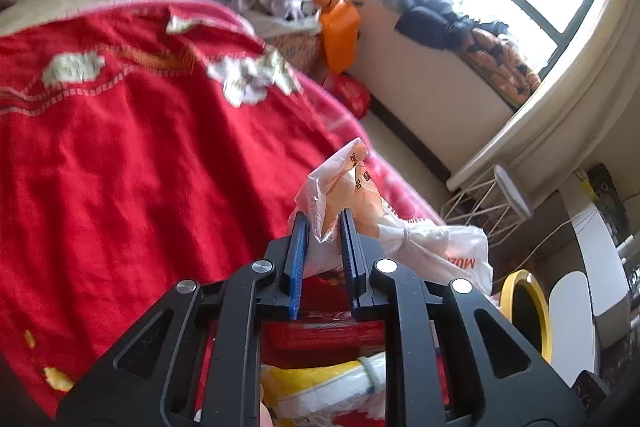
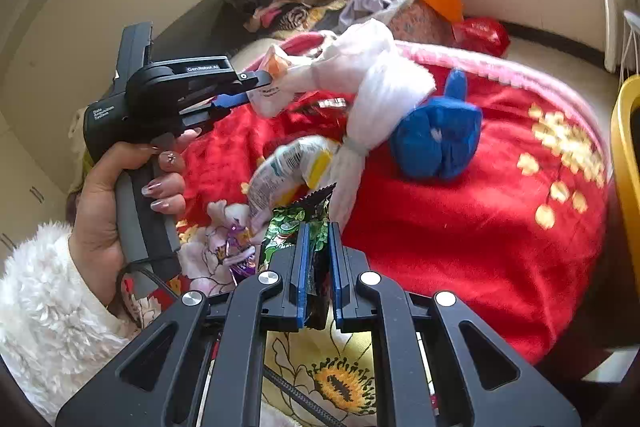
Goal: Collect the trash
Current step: 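Grasp the white plastic bag with the left tool while the right tool grasps a green snack wrapper, then carry both items over the yellow bin and open both tools to drop them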
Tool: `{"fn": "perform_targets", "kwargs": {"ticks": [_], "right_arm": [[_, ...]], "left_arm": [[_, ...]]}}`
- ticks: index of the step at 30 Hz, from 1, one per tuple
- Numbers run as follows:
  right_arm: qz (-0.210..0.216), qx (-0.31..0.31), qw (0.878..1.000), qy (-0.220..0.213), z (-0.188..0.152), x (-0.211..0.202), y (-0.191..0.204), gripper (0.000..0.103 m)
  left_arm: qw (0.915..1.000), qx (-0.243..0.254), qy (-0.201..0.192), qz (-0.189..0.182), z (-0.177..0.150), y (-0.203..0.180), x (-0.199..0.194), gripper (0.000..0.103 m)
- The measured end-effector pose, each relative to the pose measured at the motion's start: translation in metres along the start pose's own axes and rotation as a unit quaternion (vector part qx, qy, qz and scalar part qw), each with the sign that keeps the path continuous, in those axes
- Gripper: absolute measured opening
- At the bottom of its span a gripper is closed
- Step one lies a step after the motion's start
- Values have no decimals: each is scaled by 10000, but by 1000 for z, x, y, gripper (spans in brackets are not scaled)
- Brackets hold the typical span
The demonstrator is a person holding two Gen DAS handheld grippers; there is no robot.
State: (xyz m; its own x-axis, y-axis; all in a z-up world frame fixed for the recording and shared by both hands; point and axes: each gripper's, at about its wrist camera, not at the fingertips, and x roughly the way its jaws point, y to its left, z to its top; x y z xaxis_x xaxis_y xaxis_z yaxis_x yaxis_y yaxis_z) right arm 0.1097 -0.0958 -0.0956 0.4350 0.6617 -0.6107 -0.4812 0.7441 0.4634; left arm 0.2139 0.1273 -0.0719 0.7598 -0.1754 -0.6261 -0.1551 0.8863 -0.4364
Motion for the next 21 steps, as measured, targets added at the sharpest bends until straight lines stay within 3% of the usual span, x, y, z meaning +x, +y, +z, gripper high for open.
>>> {"fn": "perform_targets", "kwargs": {"ticks": [7, 21], "right_arm": [[55, -74, 9994, -321, 4, -22, 0, 9], [97, 59, 9945, -1044, 22, -68, -6, 9]], "left_arm": [[9989, 127, -445, -113, 9, -22, -34, 10], [9955, 309, -890, -129, 17, -48, -77, 9]]}}
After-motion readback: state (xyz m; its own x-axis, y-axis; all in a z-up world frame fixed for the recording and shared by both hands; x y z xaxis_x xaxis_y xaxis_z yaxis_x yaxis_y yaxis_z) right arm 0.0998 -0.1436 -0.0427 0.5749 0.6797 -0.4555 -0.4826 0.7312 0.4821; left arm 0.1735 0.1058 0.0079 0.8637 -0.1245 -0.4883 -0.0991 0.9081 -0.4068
